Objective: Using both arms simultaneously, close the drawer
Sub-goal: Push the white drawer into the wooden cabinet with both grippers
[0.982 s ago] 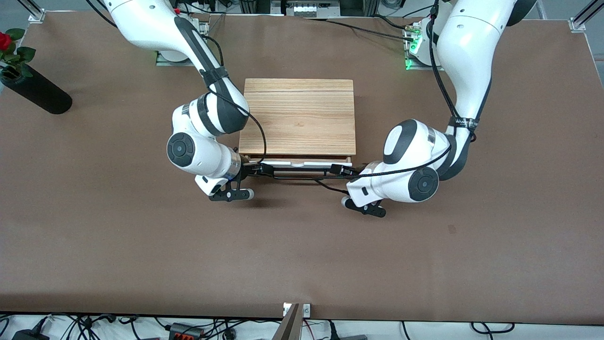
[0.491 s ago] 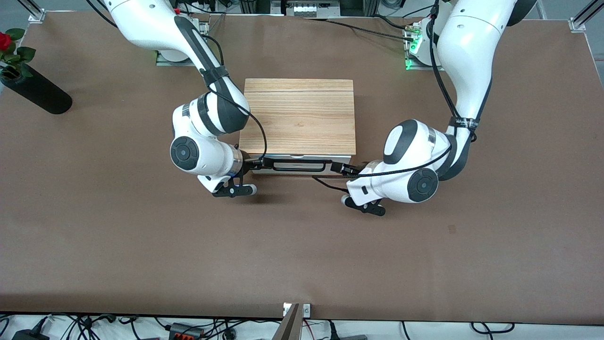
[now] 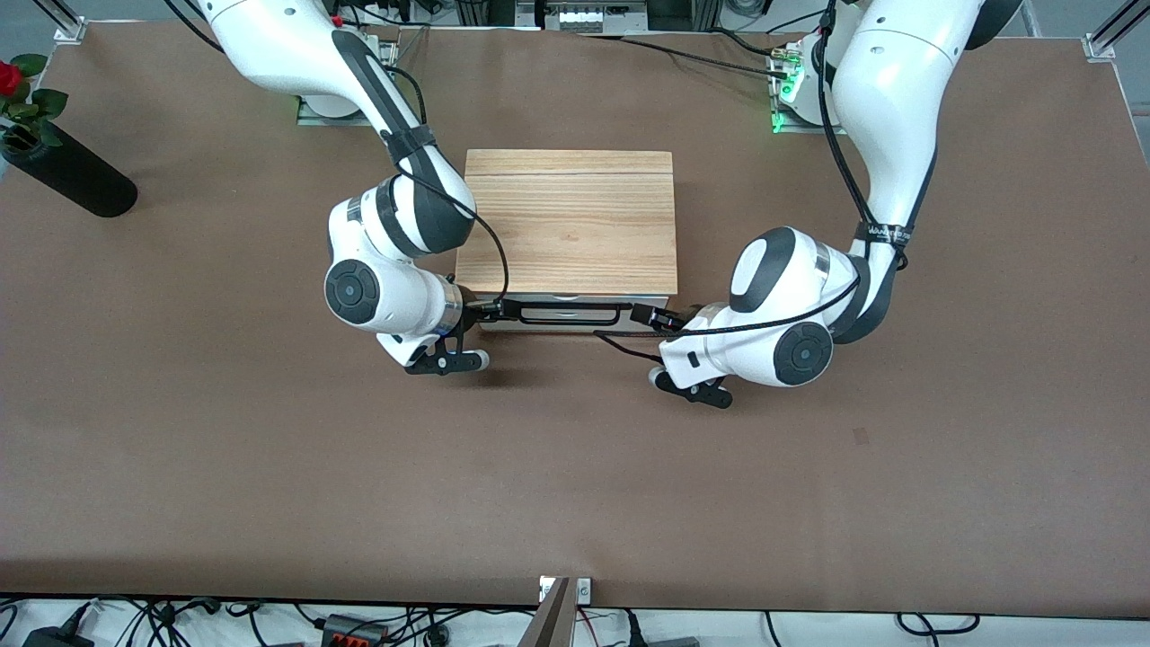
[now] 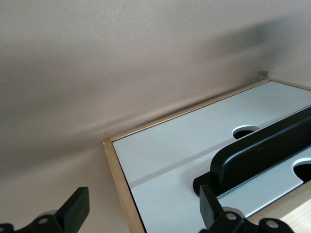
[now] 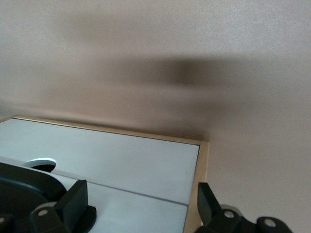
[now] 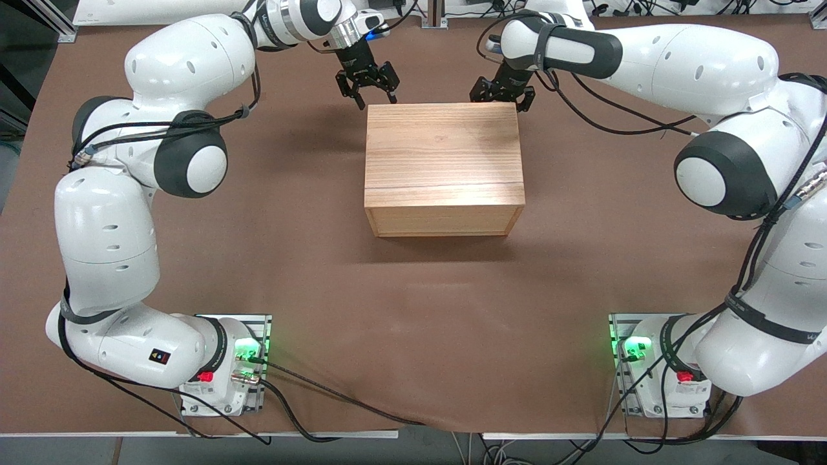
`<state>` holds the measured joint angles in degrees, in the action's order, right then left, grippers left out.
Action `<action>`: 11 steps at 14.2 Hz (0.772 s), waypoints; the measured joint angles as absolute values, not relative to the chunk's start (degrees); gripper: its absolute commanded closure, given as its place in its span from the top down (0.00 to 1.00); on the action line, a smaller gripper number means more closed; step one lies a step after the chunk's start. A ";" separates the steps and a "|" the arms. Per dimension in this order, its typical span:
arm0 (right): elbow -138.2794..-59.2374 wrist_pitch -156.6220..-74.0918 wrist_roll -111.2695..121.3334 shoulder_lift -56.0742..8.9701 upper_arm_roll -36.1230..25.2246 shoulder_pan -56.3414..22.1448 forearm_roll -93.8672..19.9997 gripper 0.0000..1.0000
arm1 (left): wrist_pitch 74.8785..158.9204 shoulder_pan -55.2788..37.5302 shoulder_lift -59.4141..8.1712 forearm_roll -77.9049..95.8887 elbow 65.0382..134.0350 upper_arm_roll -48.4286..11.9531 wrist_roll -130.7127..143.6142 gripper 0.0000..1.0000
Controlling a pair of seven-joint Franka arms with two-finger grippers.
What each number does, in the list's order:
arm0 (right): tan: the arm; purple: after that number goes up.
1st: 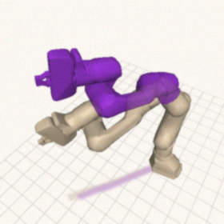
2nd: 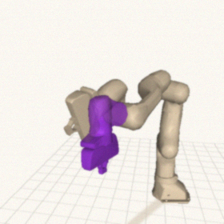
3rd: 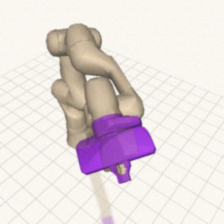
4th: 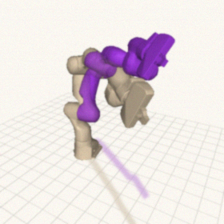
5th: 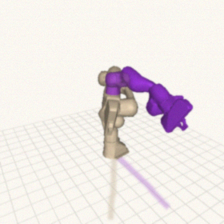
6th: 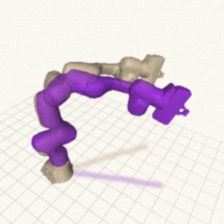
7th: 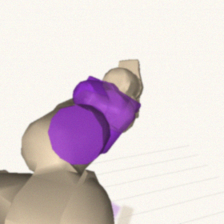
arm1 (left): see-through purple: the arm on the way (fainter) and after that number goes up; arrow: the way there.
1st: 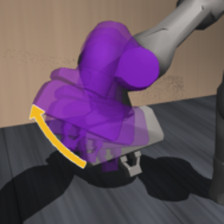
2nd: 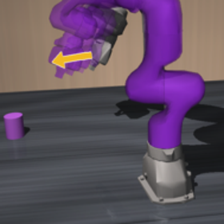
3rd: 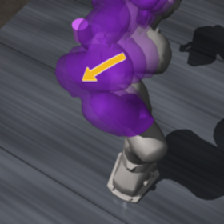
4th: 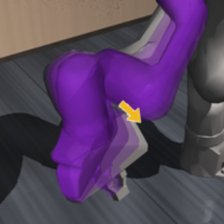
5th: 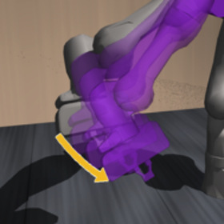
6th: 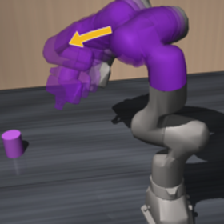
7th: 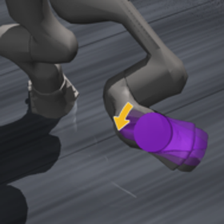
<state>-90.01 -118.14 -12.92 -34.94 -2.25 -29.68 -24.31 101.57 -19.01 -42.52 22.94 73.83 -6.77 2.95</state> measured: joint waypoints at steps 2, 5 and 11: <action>-90.01 -118.14 -12.92 -34.93 -2.25 -29.68 -24.31 1.00 | 101.57 -18.86 -42.52 22.94 73.83 -6.77 2.94 1.00; -90.01 -118.13 -12.92 -34.93 -2.25 -29.69 -24.31 1.00 | 101.57 -18.71 -42.50 22.94 73.81 -6.77 2.90 1.00; -88.00 -116.05 -12.92 -34.79 -2.45 -29.66 -24.22 1.00 | 101.64 -18.04 -42.31 22.94 73.41 -6.66 2.90 1.00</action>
